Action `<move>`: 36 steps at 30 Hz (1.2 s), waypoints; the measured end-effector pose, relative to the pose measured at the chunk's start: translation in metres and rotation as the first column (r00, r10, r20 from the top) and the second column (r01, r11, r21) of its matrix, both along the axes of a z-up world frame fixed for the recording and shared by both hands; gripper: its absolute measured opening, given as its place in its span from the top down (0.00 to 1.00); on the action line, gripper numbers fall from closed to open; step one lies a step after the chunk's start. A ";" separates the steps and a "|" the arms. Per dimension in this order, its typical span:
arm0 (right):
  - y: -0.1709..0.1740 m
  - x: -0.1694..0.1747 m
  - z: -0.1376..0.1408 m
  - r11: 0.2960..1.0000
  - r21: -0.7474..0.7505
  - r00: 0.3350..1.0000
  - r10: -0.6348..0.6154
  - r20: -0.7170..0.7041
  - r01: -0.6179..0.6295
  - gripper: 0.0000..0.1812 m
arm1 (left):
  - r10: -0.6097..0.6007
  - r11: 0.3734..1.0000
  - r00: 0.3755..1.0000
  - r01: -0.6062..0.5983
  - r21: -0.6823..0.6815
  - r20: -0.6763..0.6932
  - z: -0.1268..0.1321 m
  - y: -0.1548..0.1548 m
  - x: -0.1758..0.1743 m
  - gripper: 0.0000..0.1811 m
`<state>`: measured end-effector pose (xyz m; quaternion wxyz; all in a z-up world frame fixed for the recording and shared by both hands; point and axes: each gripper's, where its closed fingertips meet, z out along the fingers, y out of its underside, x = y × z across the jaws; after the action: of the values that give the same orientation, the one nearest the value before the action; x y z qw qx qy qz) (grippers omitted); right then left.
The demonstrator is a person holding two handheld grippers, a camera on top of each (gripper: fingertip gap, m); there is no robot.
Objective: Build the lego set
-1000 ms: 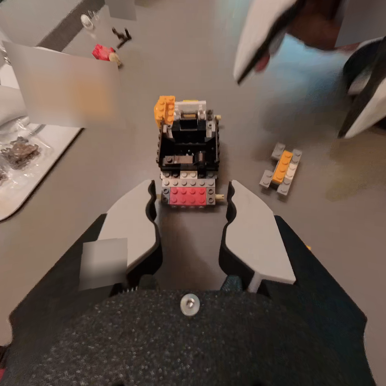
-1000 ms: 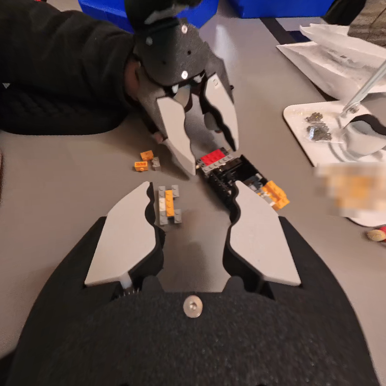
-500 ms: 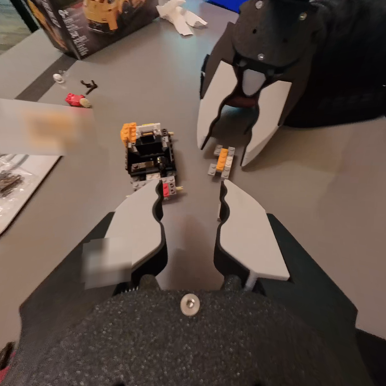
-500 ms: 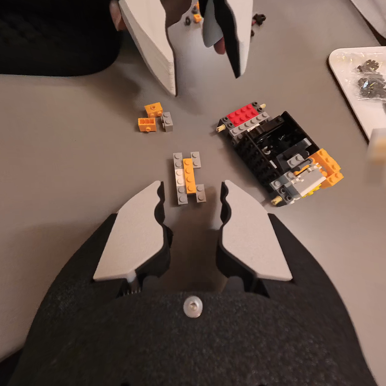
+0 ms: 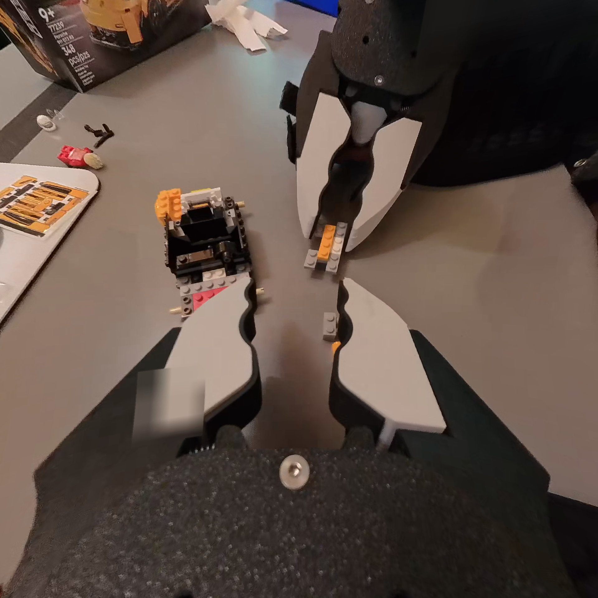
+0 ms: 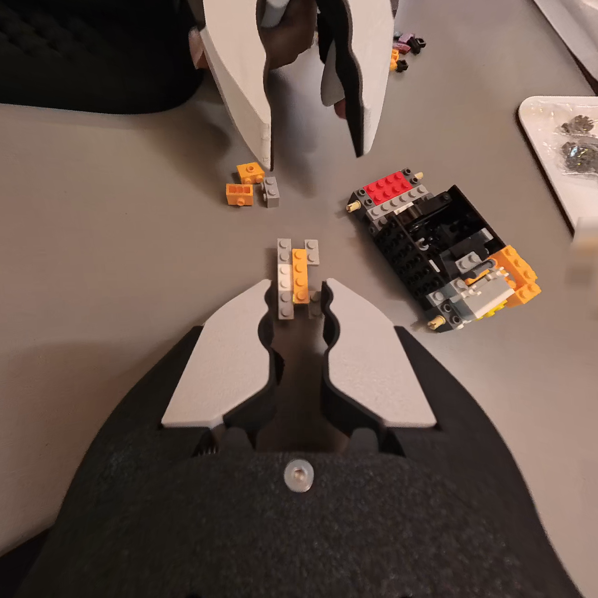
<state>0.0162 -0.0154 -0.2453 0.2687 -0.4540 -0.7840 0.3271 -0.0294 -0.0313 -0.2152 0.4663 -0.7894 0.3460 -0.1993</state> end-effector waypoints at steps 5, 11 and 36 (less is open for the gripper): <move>-0.003 0.002 0.000 1.000 -0.008 1.000 0.019 0.003 -0.019 0.86 | -0.007 1.000 1.000 0.007 -0.004 0.010 0.002 -0.003 -0.006 0.75; -0.008 -0.001 0.000 0.999 0.009 0.999 0.051 0.007 -0.051 0.86 | -0.087 0.994 0.995 0.083 -0.067 -0.054 -0.008 -0.018 -0.002 0.75; -0.042 -0.059 0.017 0.972 0.072 0.968 0.213 0.131 -0.224 0.95 | -0.108 0.984 0.983 0.084 -0.159 -0.146 -0.023 -0.033 -0.019 0.83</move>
<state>-0.0427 -0.0574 -0.2288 0.2019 -0.3719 -0.8577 0.2919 -0.0479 -0.0640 -0.2385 0.3665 -0.8180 0.4027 -0.1857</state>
